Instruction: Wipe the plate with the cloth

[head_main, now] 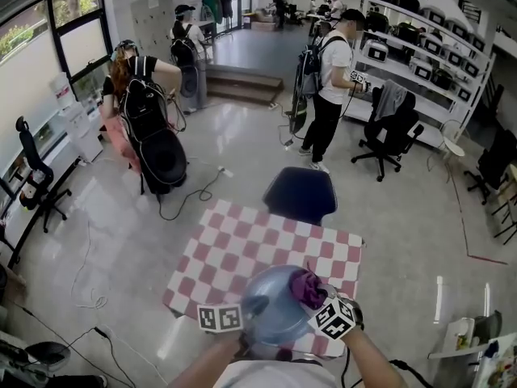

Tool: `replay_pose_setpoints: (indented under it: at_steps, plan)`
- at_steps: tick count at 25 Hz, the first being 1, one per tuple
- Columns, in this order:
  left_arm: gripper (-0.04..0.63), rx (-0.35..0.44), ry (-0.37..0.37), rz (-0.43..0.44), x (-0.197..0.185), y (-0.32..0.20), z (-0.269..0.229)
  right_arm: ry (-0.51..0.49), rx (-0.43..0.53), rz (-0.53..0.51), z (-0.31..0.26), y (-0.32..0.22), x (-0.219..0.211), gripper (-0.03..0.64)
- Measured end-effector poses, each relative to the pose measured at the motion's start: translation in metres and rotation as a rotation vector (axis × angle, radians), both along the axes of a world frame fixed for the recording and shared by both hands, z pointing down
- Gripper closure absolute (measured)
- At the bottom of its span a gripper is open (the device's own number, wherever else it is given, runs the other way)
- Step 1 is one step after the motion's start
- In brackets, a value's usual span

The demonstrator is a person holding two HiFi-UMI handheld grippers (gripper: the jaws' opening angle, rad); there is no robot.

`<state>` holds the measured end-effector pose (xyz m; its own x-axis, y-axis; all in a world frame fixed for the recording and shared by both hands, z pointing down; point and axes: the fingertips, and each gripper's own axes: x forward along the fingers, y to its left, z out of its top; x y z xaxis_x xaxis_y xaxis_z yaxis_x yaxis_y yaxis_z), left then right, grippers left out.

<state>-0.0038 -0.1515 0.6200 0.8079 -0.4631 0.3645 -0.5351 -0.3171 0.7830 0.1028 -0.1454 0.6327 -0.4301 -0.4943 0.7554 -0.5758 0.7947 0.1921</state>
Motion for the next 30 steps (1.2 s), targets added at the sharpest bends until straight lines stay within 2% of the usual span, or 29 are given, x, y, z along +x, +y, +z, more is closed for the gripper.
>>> replay_pose_setpoints:
  at_steps: [9, 15, 25, 30]
  plan:
    - [0.523, 0.017, 0.005, -0.037, -0.006, -0.009, -0.003, -0.014, -0.037, -0.014, 0.006, 0.005, -0.001, 0.440]
    - [0.523, 0.015, 0.035, -0.099, -0.016, -0.021, -0.006, -0.065, -0.084, -0.020, 0.013, 0.014, -0.008, 0.440]
    - [0.522, 0.056, 0.043, -0.172, -0.022, -0.035, -0.021, -0.126, -0.182, -0.061, 0.016, 0.038, -0.033, 0.440]
    - [0.522, 0.062, 0.049, -0.200, -0.020, -0.037, -0.023, -0.197, -0.240, -0.103, 0.016, 0.051, -0.053, 0.440]
